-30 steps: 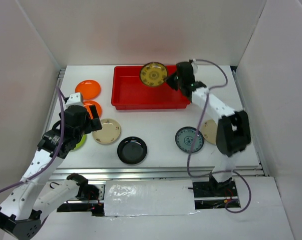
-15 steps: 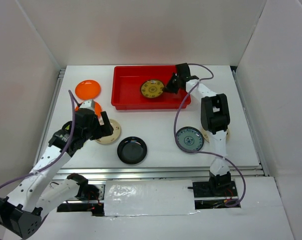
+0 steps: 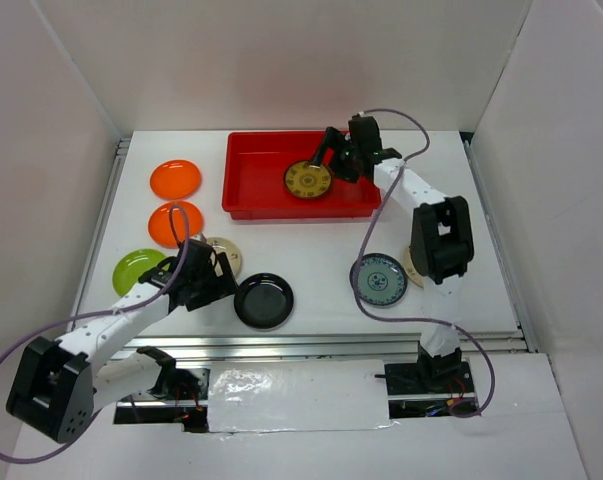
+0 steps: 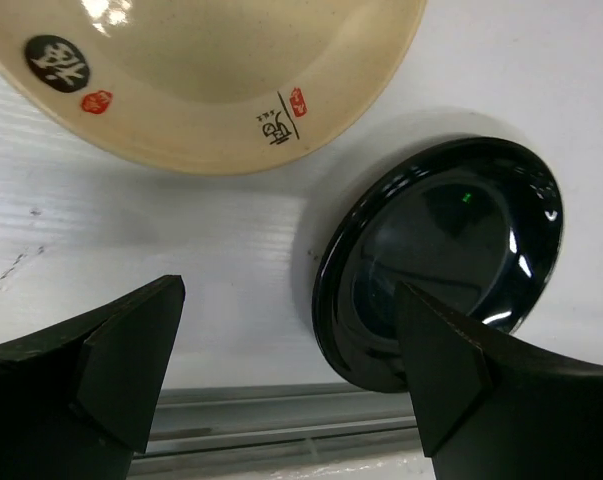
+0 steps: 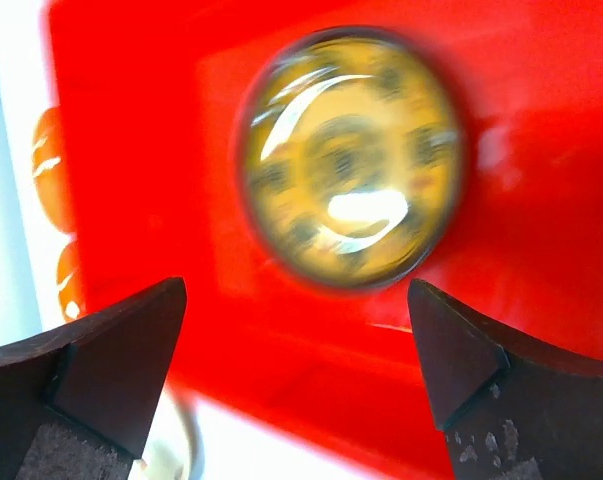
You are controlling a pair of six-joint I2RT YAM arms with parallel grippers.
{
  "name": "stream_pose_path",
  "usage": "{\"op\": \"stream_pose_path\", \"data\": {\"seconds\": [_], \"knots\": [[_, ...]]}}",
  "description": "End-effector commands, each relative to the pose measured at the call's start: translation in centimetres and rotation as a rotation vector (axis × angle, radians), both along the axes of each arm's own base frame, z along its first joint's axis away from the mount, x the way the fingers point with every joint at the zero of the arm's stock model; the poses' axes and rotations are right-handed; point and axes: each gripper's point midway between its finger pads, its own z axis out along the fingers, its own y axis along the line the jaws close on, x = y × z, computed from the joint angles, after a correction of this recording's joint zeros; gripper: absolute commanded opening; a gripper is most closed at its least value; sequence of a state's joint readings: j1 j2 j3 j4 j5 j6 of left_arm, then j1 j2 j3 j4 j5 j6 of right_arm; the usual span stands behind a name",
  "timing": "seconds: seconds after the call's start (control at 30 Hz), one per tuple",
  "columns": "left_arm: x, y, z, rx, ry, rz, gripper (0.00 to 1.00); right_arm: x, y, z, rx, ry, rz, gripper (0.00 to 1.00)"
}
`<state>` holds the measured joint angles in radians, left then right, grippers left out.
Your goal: Place the plates into the plastic bin on the countertop
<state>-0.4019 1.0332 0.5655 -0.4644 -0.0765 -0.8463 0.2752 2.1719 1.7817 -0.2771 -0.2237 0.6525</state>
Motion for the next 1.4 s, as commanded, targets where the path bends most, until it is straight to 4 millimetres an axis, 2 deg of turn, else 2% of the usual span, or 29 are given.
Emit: {"op": "stream_pose_path", "data": {"seconds": [0.0, 0.03, 0.07, 0.1, 0.13, 0.17, 0.23, 0.27, 0.3, 0.33, 0.37, 0.4, 0.53, 0.57, 0.6, 0.63, 0.7, 0.73, 0.8, 0.83, 0.87, 0.9, 0.93, 0.97, 1.0, 1.07, 1.1, 1.2, 1.37], "knots": [[1.8, -2.2, 0.0, -0.078, -0.035, -0.009, 0.98, -2.6, 2.4, 14.6, -0.034, -0.363, 0.057, 1.00], [1.9, -2.4, -0.2, -0.076, -0.039, -0.015, 0.97, -4.1, 2.0, 17.8, -0.057, -0.432, 0.056, 1.00], [1.9, -2.5, -0.7, -0.066, -0.025, -0.015, 0.95, -5.9, 3.3, 16.9, -0.070, -0.416, 0.096, 1.00], [1.8, -2.8, -1.0, -0.061, -0.022, -0.025, 0.95, -7.5, 3.2, 19.2, -0.063, -0.469, 0.108, 1.00], [1.8, -2.8, -1.5, -0.052, -0.012, -0.020, 0.93, -8.7, 3.6, 19.1, -0.067, -0.476, 0.147, 1.00], [1.7, -3.1, -1.9, -0.048, -0.005, -0.028, 0.92, -10.2, 4.3, 17.5, -0.065, -0.445, 0.195, 1.00], [1.4, -3.2, -2.7, -0.032, 0.016, -0.033, 0.87, -12.9, 4.8, 18.6, -0.008, -0.467, 0.264, 1.00], [1.3, -3.6, -2.9, -0.034, 0.017, -0.040, 0.80, -14.0, 4.6, 16.0, -0.007, -0.417, 0.278, 1.00], [1.2, -3.8, -3.2, -0.031, 0.021, -0.045, 0.76, -15.2, 4.3, 17.0, 0.021, -0.440, 0.283, 1.00], [0.9, -3.9, -3.7, -0.025, 0.036, -0.044, 0.72, -15.8, 4.3, 17.3, 0.054, -0.455, 0.285, 1.00], [0.8, -4.1, -3.9, -0.021, 0.035, -0.050, 0.58, -16.6, 4.1, 15.4, 0.054, -0.417, 0.292, 1.00], [0.7, -4.3, -4.0, -0.020, 0.036, -0.053, 0.50, -17.3, 3.7, 16.0, 0.070, -0.431, 0.291, 1.00], [0.5, -4.6, -4.6, 0.002, 0.048, -0.052, 0.26, -18.8, 2.9, 15.2, 0.079, -0.413, 0.279, 1.00], [0.4, -4.7, -4.7, 0.008, 0.048, -0.053, 0.17, -19.0, 2.5, 14.0, 0.070, -0.389, 0.269, 1.00], [0.4, -4.7, -4.7, 0.014, 0.051, -0.052, 0.13, -19.3, 2.3, 14.1, 0.076, -0.393, 0.263, 1.00], [0.6, -4.9, -4.4, 0.012, 0.044, -0.050, 0.00, -19.7, 1.9, 12.6, 0.082, -0.357, 0.248, 1.00], [0.7, -5.2, -3.8, 0.022, 0.030, -0.046, 0.00, -20.2, 1.8, 12.5, 0.131, -0.360, 0.253, 1.00], [0.7, -5.3, -3.4, 0.025, 0.021, -0.049, 0.00, -20.6, 1.5, 11.1, 0.133, -0.330, 0.251, 1.00], [0.9, -5.8, -2.3, 0.031, -0.013, -0.062, 0.00, -21.1, 1.0, 10.9, 0.151, -0.324, 0.235, 1.00], [1.4, -6.2, -0.5, 0.017, -0.055, -0.068, 0.00, -21.3, 0.2, 10.2, 0.149, -0.312, 0.212, 1.00], [1.6, -6.7, 0.6, 0.008, -0.085, -0.085, 0.00, -21.7, -0.5, 11.4, 0.162, -0.346, 0.190, 1.00], [2.5, -7.1, 3.2, -0.015, -0.155, -0.091, 0.00, -21.7, -1.1, 11.8, 0.172, -0.364, 0.155, 1.00], [2.7, -7.1, 4.3, -0.020, -0.176, -0.093, 0.00, -21.9, -1.9, 11.5, 0.172, -0.363, 0.122, 1.00], [3.2, -7.2, 5.7, -0.030, -0.210, -0.091, 0.00, -22.2, -3.0, 13.3, 0.184, -0.413, 0.086, 1.00], [4.4, -7.5, 8.8, -0.045, -0.288, -0.084, 0.00, -22.1, -3.9, 13.4, 0.180, -0.412, 0.035, 1.00], [5.8, -7.4, 11.6, -0.046, -0.347, -0.068, 0.00, -22.4, -5.6, 14.8, 0.174, -0.444, -0.029, 1.00], [7.3, -7.9, 14.2, -0.055, -0.395, -0.065, 0.00, -22.4, -6.3, 14.9, 0.169, -0.440, -0.057, 1.00], [11.6, -8.3, 17.6, -0.050, -0.445, -0.033, 0.00, -22.4, -9.0, 14.7, 0.143, -0.411, -0.173, 1.00], [21.0, -9.5, 19.5, -0.069, -0.468, -0.037, 0.00, -23.0, -10.8, 13.3, 0.168, -0.375, -0.215, 1.00]]}}
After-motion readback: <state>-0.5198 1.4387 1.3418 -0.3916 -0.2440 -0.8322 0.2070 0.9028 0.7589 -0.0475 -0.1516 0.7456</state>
